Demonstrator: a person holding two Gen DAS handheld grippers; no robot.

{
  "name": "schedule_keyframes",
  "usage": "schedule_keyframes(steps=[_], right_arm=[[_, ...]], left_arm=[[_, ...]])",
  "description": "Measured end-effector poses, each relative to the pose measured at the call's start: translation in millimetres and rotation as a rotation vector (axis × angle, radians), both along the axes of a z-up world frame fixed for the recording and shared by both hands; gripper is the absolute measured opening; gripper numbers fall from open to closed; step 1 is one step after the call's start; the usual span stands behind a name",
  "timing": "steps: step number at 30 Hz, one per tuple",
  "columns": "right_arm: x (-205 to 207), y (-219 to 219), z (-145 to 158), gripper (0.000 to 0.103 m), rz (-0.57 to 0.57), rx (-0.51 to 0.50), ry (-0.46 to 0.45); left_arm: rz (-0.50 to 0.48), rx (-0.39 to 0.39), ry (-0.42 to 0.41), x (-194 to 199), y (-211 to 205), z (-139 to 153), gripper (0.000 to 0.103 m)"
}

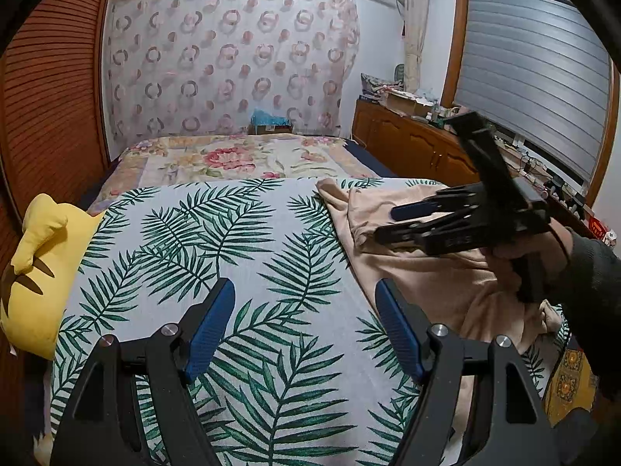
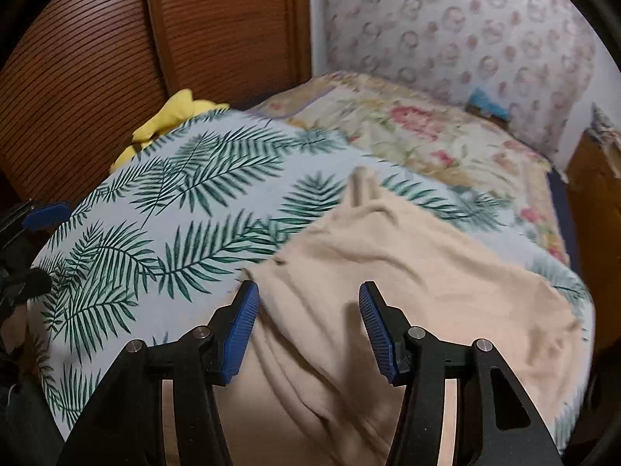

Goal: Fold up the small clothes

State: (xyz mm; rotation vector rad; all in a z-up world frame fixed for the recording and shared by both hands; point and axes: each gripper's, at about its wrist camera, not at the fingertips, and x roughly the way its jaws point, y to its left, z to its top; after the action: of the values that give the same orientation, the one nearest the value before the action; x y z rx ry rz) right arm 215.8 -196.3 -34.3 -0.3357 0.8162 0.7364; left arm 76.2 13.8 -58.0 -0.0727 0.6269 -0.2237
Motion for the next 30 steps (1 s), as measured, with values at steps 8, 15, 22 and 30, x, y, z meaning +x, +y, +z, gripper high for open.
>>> schedule_keyframes(steps=[8,15,22,30], right_arm=[[19.2,21.8,-18.7,0.056,0.014,-0.060,0.021],[19.7,30.3,-23.4,0.020,0.008,-0.058,-0.007],[7.8,-5.7,11.5,0.009,-0.050,0.069,-0.080],[12.8,-65.3,49.9,0.008,-0.185,0.083,-0.181]], left_arm=[[-0.006,-0.004,0.012,-0.7,1.7,-4.0,0.076],[-0.018,-0.001,0.021,-0.2,-3.8,-7.6,0.076],[-0.034,0.005,0.023,-0.7,-10.4,-8.0,0.076],[-0.049,-0.008,0.022,-2.8,-13.9,-8.2,0.076]])
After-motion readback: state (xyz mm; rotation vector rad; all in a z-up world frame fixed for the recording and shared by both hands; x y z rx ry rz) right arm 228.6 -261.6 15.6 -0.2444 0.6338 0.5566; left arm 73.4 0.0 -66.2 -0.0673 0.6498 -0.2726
